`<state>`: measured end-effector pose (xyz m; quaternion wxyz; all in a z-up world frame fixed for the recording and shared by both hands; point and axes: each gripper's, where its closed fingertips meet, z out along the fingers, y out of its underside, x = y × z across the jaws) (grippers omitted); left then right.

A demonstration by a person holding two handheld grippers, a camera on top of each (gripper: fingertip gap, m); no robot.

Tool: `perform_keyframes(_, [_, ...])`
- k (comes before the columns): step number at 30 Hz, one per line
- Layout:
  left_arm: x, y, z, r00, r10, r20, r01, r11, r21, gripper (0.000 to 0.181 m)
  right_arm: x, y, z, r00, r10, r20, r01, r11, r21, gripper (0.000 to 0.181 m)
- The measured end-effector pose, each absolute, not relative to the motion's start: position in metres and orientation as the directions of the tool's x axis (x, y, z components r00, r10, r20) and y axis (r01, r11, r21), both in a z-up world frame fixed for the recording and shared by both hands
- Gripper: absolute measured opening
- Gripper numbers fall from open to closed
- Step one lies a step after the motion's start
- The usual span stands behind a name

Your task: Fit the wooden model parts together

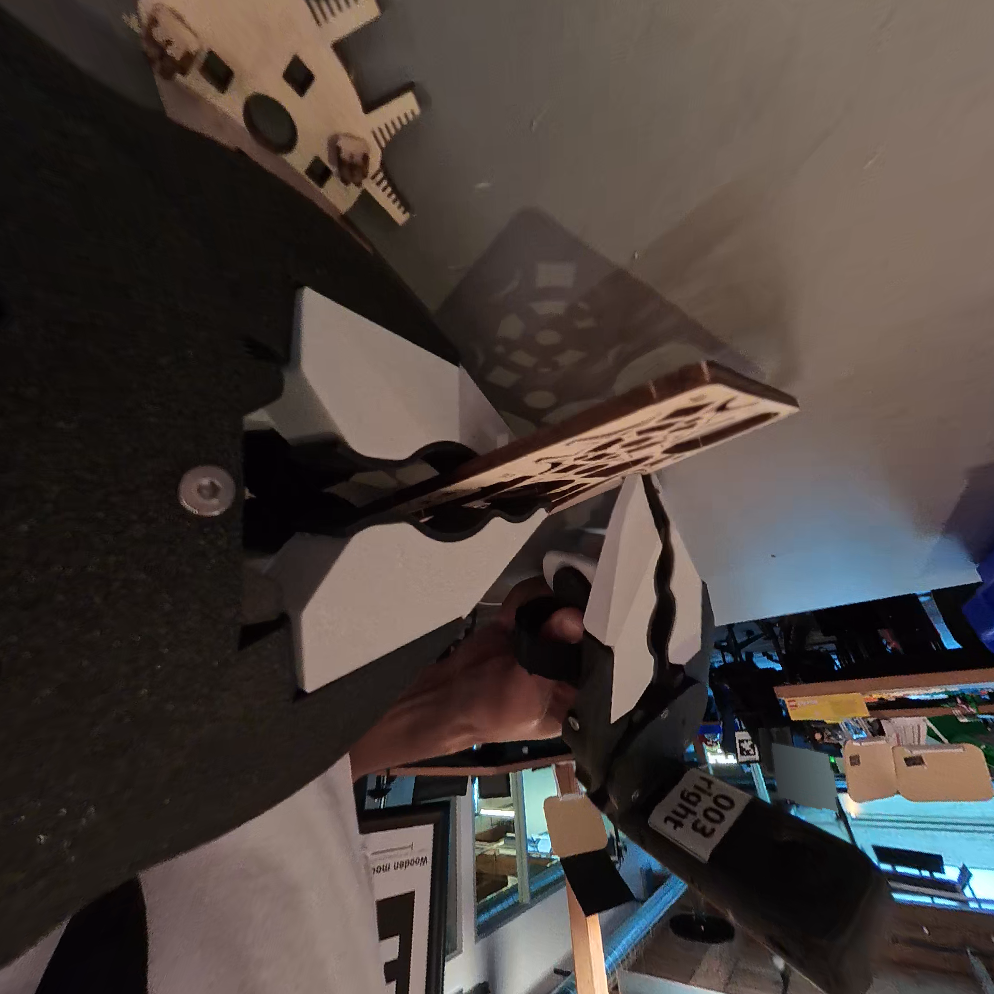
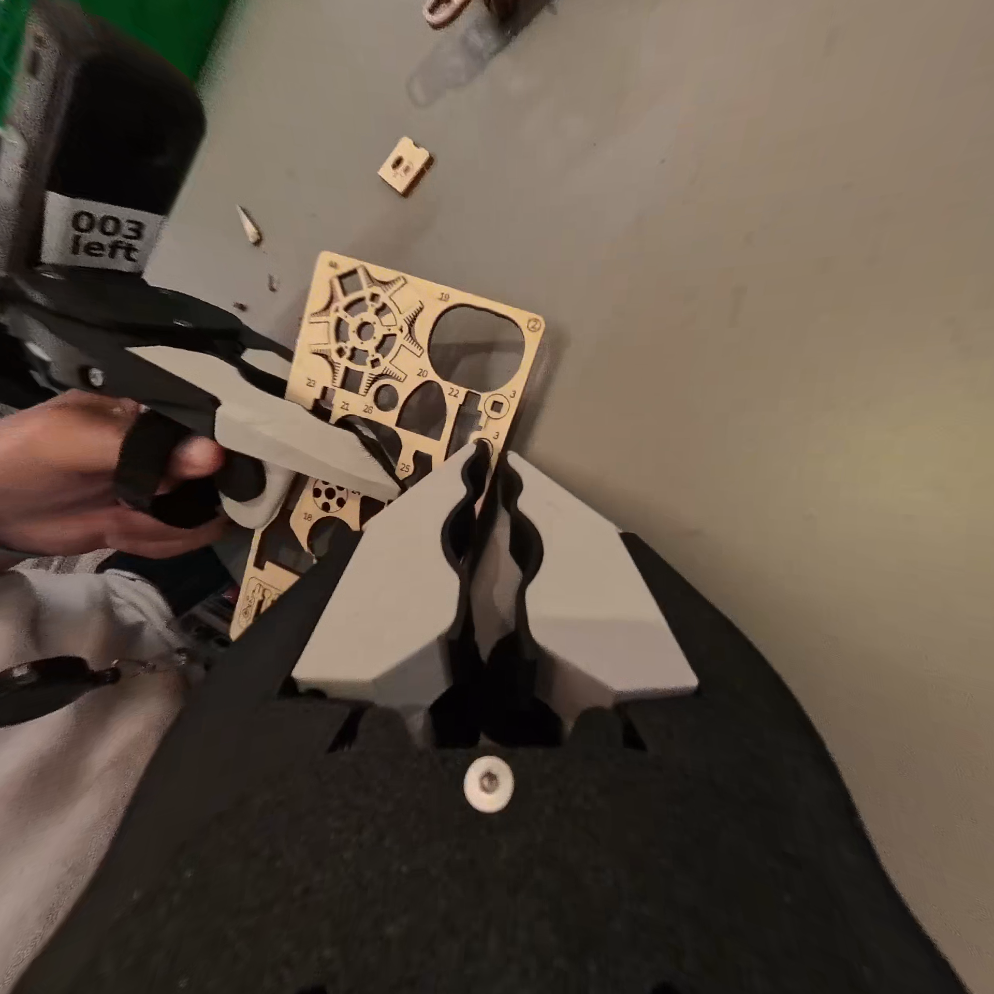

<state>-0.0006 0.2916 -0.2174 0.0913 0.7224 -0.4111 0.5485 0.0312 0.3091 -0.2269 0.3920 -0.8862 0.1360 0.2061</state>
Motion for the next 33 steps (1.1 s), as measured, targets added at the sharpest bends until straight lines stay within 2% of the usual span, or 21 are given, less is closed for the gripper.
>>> perform_keyframes(1, [0.0,0.291,-0.216,0.055,-0.485,0.873,-0.694,-0.647,-0.316,0.001,0.034,0.308,-0.223,0.878,-0.061,-0.476,-0.401,-0.638,-0.658,0.004])
perform_keyframes(7, [0.001,0.291,-0.219,0.068,-0.489,0.87,-0.698,-0.646,-0.308,0.001,0.035,0.307,-0.219,0.964,0.112,-0.243,-0.124,-0.616,-0.778,0.0])
perform_keyframes(10, [0.001,0.291,-0.219,0.07,-0.491,0.868,-0.699,-0.645,-0.308,0.0,0.029,0.311,-0.216,0.955,0.142,-0.259,-0.122,-0.608,-0.784,0.0])
perform_keyframes(20, [0.002,0.291,-0.222,0.086,-0.499,0.862,-0.706,-0.641,-0.301,0.001,0.031,0.309,-0.23,0.969,0.117,-0.218,-0.08,-0.686,-0.723,0.0])
perform_keyframes(25, [0.001,0.291,-0.222,0.118,-0.487,0.865,-0.704,-0.655,-0.273,0.0,0.031,0.309,-0.231,0.978,0.194,-0.076,0.098,-0.749,-0.656,0.0])
perform_keyframes(29, [0.003,0.291,-0.22,0.119,-0.589,0.799,-0.719,-0.607,-0.34,0.001,0.03,0.308,-0.232,0.971,0.235,-0.045,0.163,-0.788,-0.593,0.0])
perform_keyframes(33, [0.004,0.292,-0.221,0.121,-0.639,0.759,-0.722,-0.582,-0.374,0.001,0.031,0.308,-0.232,0.97,0.239,-0.037,0.175,-0.798,-0.576,0.0])
